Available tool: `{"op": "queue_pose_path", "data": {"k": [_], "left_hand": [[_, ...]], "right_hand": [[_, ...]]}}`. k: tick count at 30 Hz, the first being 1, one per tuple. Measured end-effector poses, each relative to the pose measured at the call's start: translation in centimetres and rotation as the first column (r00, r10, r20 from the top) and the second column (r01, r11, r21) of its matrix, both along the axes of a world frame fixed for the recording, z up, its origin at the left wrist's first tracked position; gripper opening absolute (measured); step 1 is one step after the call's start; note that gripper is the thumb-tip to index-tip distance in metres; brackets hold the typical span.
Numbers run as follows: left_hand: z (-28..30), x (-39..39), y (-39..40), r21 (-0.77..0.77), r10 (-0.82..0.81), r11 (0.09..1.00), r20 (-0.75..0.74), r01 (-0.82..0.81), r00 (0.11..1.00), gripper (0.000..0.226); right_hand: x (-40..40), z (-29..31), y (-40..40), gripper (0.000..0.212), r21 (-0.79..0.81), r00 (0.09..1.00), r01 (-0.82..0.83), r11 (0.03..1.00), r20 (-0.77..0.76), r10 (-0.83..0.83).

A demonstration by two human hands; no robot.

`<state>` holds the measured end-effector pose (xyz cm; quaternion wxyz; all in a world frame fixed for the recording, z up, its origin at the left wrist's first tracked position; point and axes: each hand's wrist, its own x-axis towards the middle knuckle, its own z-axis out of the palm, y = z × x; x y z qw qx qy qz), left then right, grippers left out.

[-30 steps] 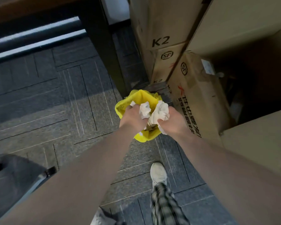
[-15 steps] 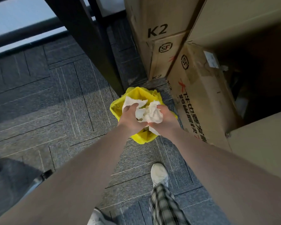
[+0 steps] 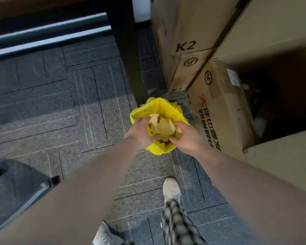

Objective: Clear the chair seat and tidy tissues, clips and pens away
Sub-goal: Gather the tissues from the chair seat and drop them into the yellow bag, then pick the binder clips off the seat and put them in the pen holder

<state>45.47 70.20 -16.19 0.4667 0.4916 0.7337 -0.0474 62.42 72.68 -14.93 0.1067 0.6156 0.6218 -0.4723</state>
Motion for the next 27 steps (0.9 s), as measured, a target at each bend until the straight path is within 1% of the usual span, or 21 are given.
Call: {"op": "queue_pose_path", "data": {"k": [5,8,12,17,19,22,25,27], "left_hand": [[3.0,-4.1,-3.5,0.001,0.003,1.0,-0.007,-0.003,1.0,0.085],[5.5,-7.4,-6.5,0.01,0.057,0.998,-0.02,-0.057,0.998,0.082],[8.5,-12.9,-11.4,0.018,0.136,0.991,-0.064,-0.135,0.989,0.084],[12.0,-20.1,-18.4,0.024,0.224,0.975,-0.117,-0.222,0.968,0.082],[13.5,-23.1,-21.5,0.042,0.271,0.963,-0.138,-0.268,0.953,0.081],[15.9,-27.4,-26.5,0.102,0.347,0.937,-0.168,-0.334,0.923,0.078],[18.1,-31.2,-31.7,0.168,0.461,0.885,-0.171,-0.435,0.871,0.074],[19.3,-33.6,-35.2,0.176,0.511,0.857,-0.166,-0.485,0.843,0.073]], "right_hand": [[-3.3,3.1,-1.6,0.064,-0.012,0.983,-0.169,0.986,0.069,0.169],[-6.5,5.0,-2.9,0.067,0.002,0.956,-0.28,0.96,0.088,0.279],[-12.2,7.9,-5.2,0.069,0.049,0.917,-0.391,0.919,0.105,0.384],[-20.7,11.8,-9.7,0.066,0.094,0.885,-0.465,0.88,0.071,0.46],[-24.3,13.2,-11.7,0.067,0.116,0.857,-0.516,0.849,0.05,0.513],[-30.0,15.3,-15.1,0.068,0.144,0.787,-0.614,0.776,0.051,0.614],[-36.0,17.6,-19.0,0.067,0.153,0.719,-0.693,0.704,0.078,0.691],[-39.8,19.0,-21.9,0.066,0.165,0.675,-0.734,0.659,0.078,0.733]]}}
